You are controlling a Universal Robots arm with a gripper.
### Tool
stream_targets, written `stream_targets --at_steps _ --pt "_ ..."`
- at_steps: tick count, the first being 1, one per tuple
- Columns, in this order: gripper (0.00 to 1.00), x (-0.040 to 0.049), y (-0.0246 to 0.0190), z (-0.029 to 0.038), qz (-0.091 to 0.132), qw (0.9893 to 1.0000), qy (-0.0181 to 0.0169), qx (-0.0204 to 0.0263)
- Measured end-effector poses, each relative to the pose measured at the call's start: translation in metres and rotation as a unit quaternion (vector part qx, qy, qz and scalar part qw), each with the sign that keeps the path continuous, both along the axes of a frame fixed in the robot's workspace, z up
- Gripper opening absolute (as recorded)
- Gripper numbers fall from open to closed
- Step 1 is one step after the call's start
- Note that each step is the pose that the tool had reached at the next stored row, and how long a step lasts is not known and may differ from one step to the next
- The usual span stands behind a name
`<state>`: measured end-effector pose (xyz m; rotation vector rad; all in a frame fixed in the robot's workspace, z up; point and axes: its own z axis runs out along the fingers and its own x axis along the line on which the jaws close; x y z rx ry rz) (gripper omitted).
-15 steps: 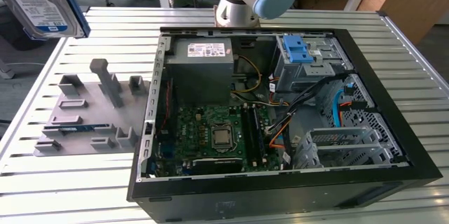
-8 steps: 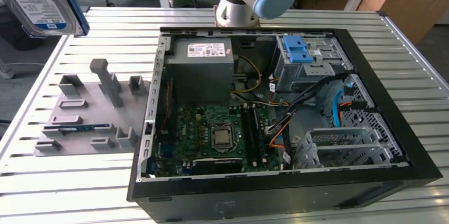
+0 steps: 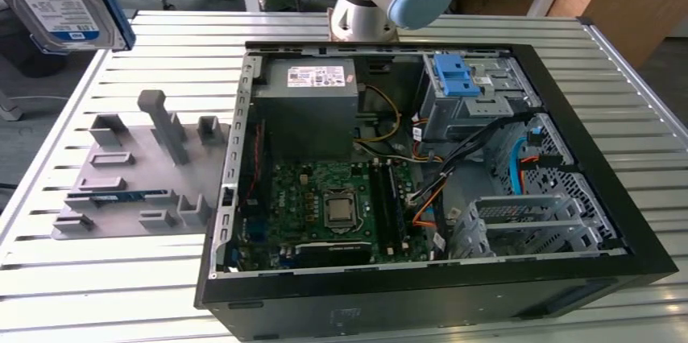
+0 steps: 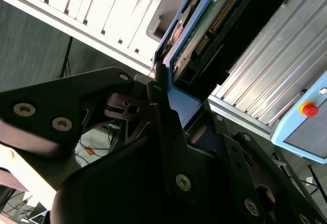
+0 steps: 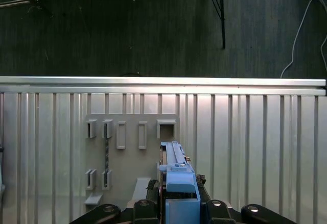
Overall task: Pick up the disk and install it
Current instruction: 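Pick up the disk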
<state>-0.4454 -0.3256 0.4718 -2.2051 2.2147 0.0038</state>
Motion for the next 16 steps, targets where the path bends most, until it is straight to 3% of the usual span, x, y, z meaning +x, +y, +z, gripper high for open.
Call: stream_targets --at_steps 13,16 --pt "0.36 -0.0002 0.0000 0.0114 0.000 1.0000 -0.0019 -0.0001" --pt "0.36 -0.0003 0.0001 0.0120 0.000 1.0000 -0.0021 -0.0048"
